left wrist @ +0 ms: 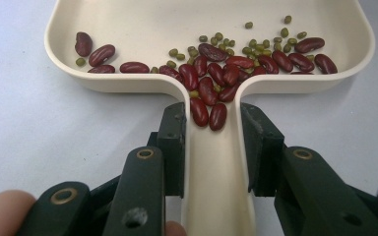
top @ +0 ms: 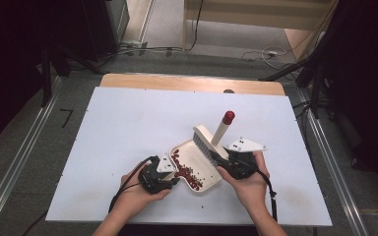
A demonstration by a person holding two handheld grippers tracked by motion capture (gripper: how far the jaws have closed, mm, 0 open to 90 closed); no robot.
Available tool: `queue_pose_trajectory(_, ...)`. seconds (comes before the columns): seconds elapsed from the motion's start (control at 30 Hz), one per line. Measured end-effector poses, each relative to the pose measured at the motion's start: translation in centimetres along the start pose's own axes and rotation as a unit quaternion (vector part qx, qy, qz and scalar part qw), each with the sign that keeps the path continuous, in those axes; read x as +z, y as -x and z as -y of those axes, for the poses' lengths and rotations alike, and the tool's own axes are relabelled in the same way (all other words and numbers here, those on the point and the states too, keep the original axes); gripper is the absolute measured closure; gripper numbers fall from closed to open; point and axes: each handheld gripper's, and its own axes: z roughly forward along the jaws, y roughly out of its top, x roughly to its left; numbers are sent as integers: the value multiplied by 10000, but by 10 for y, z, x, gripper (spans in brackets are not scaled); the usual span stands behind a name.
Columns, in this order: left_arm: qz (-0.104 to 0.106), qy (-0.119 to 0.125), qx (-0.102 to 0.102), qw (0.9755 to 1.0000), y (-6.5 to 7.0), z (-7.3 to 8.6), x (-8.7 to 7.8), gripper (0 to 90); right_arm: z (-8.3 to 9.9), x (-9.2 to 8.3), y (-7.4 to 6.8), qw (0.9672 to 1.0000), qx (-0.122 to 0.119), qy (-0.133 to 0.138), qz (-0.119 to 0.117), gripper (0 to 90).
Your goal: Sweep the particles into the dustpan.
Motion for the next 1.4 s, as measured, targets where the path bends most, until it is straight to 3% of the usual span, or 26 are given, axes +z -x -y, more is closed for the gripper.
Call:
queue_pose_trajectory(0.07,6,5,-14,10000,0,0,0,665,5,6,-1,9999,-76,-84,104,653)
queue_pose_trajectory(0.17,-3,32,-17,10000,0,0,1,665,10,13,-8,9997,-124,-188,19,654)
queue_pose_trajectory(0.3,-11,55,-22,10000,0,1,1,665,9,15,-25,9994,-259,-158,-146,654)
queue_pose_trajectory(0.4,15,71,-32,10000,0,1,1,665,8,15,-35,9989,-231,-144,-392,654)
queue_pose_trajectory(0.5,3,62,-24,10000,-1,2,1,664,6,13,-40,9986,-263,-96,-453,654)
queue_pose_trajectory(0.87,-4,105,-93,9999,-1,3,1,664,2,-3,-20,9985,-178,190,-479,653)
queue_pose_trajectory(1.4,-74,119,-167,9998,-4,7,-2,665,3,-13,-8,9979,-282,108,-567,653)
